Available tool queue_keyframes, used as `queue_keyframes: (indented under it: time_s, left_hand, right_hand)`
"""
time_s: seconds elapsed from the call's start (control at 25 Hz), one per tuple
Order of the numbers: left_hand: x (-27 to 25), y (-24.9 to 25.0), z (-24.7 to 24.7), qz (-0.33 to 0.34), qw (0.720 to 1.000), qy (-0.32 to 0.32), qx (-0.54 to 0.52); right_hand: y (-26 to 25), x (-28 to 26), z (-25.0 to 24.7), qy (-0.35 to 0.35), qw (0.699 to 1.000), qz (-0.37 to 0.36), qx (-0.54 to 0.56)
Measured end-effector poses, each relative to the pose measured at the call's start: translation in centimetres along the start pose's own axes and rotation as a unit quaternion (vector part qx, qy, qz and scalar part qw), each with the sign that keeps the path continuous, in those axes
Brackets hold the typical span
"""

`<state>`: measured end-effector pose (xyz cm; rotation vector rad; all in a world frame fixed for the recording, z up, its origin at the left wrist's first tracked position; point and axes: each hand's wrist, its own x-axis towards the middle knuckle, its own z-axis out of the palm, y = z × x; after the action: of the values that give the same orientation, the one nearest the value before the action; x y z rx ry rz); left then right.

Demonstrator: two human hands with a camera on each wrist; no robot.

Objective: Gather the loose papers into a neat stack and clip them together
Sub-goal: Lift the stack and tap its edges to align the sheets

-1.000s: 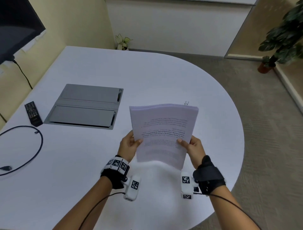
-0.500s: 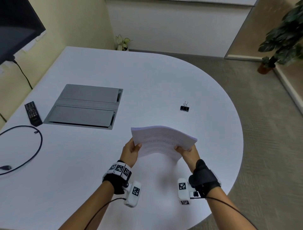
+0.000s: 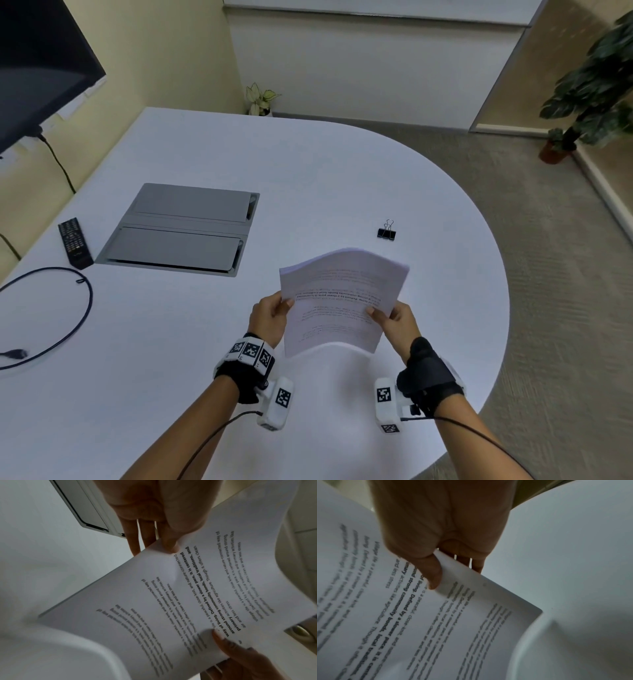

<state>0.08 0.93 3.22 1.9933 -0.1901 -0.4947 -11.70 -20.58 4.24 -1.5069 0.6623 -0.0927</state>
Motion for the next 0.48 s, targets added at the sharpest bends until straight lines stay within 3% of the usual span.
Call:
queue_keyframes:
  time_s: [0.2,0.36,0.48]
  left_hand:
    - [0.2,-0.5,-2.0,-0.069,0.988,0.046,-0.129]
    - [-0.3,-0.3,-2.8,-0.15,0.944,0.077,-0.284]
    - [-0.6,-0.2,-2.3,-0.188,0.905,0.084,-0.371]
  right_hand:
    - [0.5,0.3,-2.3,-0.001,0.999,0.025,0.028]
    - [1.3,-0.3,-2.0,-0.005,0.987,0.085,0.139]
    - [0.8,-1.2,0.3,-0.056,0.975,0.093,0.194]
